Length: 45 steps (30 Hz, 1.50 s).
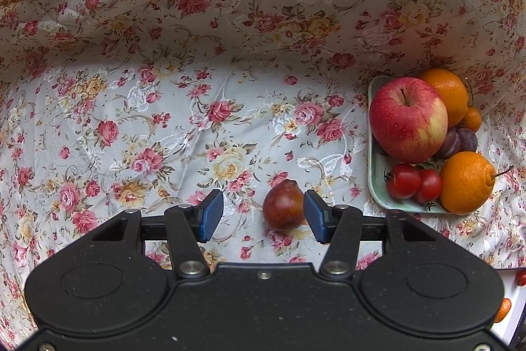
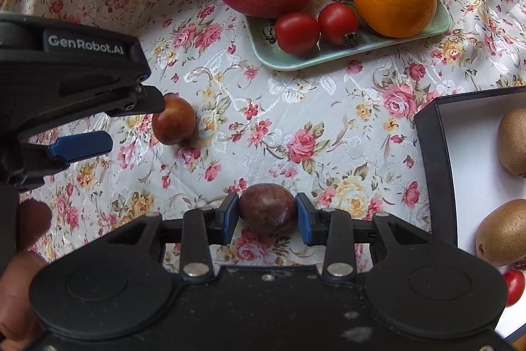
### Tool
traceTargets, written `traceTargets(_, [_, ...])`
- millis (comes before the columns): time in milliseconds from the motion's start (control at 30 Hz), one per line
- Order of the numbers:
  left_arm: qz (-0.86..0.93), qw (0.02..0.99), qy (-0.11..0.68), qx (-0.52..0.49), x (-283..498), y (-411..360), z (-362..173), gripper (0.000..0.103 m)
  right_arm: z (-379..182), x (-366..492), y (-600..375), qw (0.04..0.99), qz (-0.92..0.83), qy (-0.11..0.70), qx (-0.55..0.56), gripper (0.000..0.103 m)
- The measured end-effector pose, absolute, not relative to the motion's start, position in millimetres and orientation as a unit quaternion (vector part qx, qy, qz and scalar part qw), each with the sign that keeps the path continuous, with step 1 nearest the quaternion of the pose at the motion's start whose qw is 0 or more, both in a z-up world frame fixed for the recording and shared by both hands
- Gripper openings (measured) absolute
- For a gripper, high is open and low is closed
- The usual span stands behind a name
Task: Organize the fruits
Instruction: 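Close the left tool on the red plum while the right holds the purple plum, then carry the red plum with the left tool toward the box while the right carries the purple plum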
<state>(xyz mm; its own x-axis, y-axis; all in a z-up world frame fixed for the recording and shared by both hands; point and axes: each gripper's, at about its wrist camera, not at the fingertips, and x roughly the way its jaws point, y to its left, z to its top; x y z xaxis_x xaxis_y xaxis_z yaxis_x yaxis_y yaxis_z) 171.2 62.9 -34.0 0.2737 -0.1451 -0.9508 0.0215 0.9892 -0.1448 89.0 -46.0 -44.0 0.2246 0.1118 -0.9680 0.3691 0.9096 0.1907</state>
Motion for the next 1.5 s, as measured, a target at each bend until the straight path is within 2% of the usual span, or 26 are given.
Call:
traceTargets(967, [-0.060, 0.782, 0.619, -0.031, 183.8, 49.5, -61.0, 0.059, -41.3, 83.2, -64.6, 0.734, -0.078, 0.638, 0.221, 0.038])
traceTargets(1033, [-0.063, 0.783, 0.618, -0.035, 185.0, 49.4, -62.4, 0.057, -40.4, 81.6, -65.8, 0.732, -0.079, 0.638, 0.223, 0.038])
traceTargets(1100, [-0.073, 0.781, 0.619, -0.050, 186.1, 48.5, -65.0, 0.044, -40.6, 80.9, -65.4, 0.731, -0.078, 0.639, 0.225, 0.038])
traceTargets(1500, [-0.042, 0.780, 0.622, -0.048, 172.5, 58.7, -50.9, 0.044, -32.9, 76.2, -67.9, 0.720, -0.078, 0.644, 0.244, 0.038])
